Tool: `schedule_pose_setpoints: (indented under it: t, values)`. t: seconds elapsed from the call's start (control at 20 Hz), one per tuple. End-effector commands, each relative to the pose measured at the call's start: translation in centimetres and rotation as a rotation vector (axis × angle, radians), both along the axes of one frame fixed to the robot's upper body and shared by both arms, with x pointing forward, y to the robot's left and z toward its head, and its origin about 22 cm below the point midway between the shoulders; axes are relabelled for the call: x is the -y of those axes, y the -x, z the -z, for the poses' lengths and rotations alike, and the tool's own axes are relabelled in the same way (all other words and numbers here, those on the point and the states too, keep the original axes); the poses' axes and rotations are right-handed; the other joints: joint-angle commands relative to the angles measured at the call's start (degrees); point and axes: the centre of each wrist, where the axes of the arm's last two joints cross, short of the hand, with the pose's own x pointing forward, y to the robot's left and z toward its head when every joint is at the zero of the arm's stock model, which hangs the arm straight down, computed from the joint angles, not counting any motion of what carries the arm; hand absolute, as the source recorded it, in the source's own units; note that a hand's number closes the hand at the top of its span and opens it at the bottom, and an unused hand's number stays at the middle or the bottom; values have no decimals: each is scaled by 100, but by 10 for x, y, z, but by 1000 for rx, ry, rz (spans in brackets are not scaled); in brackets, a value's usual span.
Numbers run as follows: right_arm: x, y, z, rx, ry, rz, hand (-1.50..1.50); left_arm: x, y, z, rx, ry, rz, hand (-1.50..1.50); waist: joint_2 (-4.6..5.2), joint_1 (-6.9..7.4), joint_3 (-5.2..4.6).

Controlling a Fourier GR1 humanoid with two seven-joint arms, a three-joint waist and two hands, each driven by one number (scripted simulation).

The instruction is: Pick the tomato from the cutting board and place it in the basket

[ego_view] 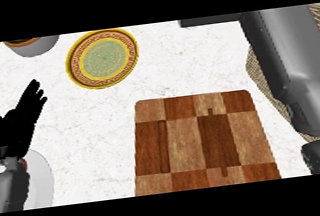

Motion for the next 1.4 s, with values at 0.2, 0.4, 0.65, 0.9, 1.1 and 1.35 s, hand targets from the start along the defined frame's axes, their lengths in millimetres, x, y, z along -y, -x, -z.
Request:
schedule_pose_setpoints:
  t: [0.2,0.4,0.65,0.9,1.1,1.35]
  values:
    - [30,26,31,27,-146,118,150,10,4,7,4,-10,2,0,2,-15,0]
    - [49,42,72,38,-169,129,150,14,2,-7,2,0,3,0,19,36,3]
    - [99,56,79,95,-211,297,-150,-4,5,2,4,-21,-7,0,31,15,1]
    - [84,59,78,100,-192,201,-150,-7,3,-6,14,1,9,0,35,82,0]
    - [94,66,65,229,-166,181,-150,2,-5,17,3,4,16,0,41,51,-2]
    - [112,92,38,474,-212,281,-150,8,0,13,-3,3,-6,0,-14,-43,-3]
